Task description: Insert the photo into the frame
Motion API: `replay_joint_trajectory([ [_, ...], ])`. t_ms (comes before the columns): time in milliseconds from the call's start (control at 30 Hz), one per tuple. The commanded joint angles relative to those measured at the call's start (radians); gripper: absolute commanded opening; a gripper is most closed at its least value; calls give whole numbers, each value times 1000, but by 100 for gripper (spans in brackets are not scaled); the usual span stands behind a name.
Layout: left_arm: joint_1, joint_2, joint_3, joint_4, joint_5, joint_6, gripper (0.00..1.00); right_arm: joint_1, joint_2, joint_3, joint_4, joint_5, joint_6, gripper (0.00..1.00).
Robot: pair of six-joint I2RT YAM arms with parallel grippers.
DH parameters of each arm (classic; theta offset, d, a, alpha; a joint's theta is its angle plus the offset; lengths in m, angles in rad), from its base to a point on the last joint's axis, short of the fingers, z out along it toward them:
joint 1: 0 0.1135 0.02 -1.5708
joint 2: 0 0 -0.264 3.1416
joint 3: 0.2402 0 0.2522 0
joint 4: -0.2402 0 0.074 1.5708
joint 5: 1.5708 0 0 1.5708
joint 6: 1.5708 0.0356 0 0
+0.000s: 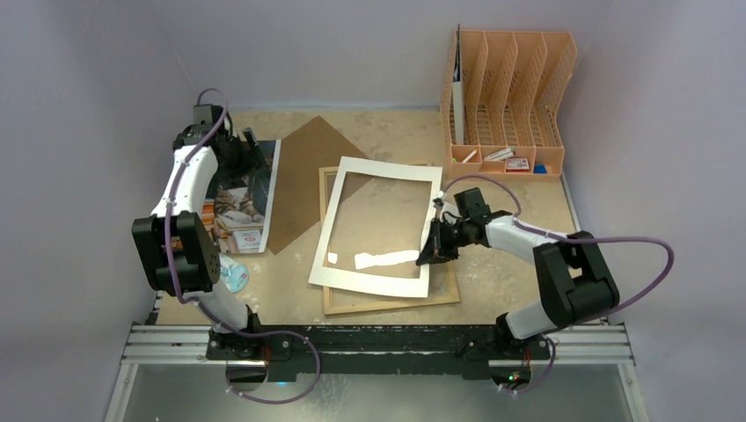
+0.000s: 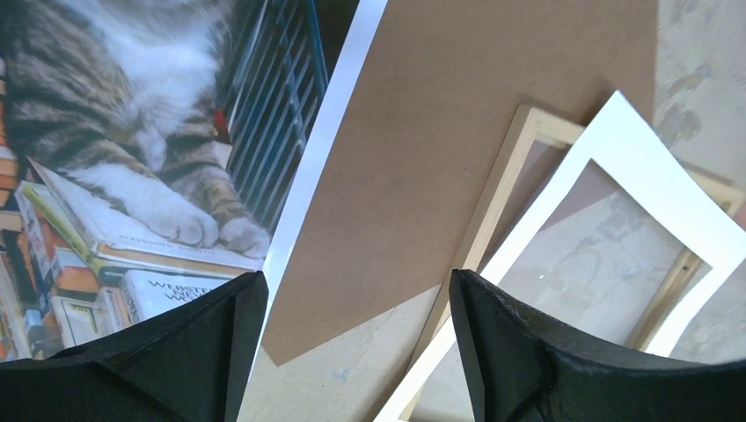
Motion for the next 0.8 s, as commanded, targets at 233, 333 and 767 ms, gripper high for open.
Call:
replay_joint_trajectory([
  [233,-44,-22,-133,98,56,36,79,-4,72,157,-295,222,-203,0],
  [333,-69,-8,-128,100,57,27,78,-3,77,218,-349,320,-228,0],
  [767,-199,51,-142,164,19,-32,78,19,74,297,-446,397,-292,0],
])
